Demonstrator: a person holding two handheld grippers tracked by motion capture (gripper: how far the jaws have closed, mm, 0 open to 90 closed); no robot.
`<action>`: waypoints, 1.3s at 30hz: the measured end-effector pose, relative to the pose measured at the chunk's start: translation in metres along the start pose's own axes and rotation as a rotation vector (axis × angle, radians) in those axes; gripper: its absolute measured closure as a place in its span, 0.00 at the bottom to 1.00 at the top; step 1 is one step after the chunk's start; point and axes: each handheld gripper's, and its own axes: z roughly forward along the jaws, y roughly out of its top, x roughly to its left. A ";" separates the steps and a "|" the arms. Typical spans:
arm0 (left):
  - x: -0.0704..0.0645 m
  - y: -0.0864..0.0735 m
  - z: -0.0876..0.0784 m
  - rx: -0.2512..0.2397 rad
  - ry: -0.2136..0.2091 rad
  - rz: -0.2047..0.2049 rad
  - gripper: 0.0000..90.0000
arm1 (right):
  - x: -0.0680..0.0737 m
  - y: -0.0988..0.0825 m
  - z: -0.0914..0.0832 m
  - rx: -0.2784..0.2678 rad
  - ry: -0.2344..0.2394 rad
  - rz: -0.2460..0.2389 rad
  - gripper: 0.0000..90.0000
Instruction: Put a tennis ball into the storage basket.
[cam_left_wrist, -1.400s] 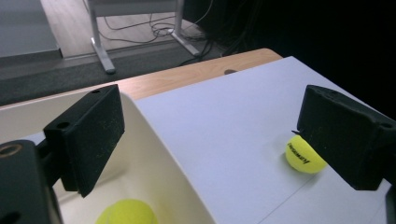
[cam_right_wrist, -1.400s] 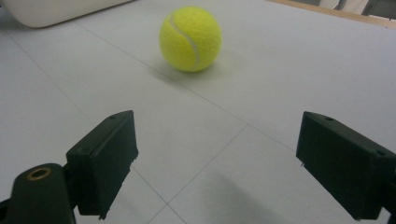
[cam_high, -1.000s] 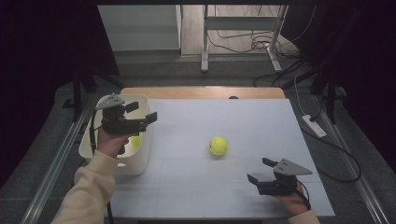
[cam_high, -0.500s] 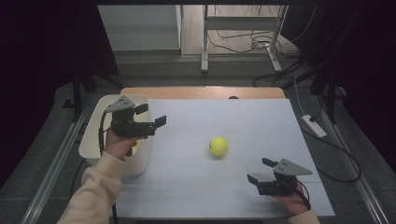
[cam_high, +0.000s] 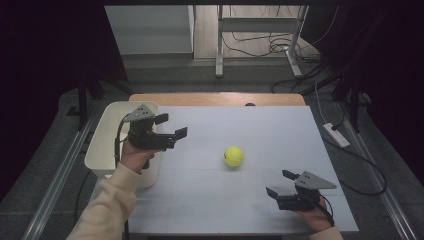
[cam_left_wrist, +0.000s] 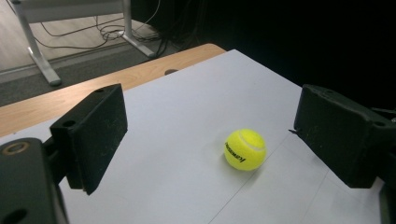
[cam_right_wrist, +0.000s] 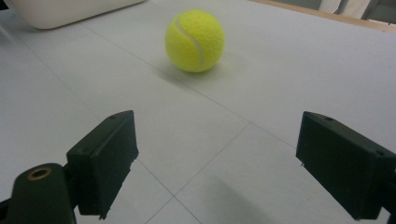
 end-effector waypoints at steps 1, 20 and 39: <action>0.000 0.000 0.000 0.000 0.000 0.000 0.12 | 0.000 0.000 0.000 0.000 0.000 0.000 0.14; -0.014 -0.002 0.019 0.021 -0.067 -0.003 0.12 | -0.003 0.002 0.002 -0.006 0.000 0.010 0.14; -0.028 -0.002 0.051 0.054 -0.133 0.015 0.13 | -0.006 0.001 0.002 -0.008 -0.008 0.022 0.14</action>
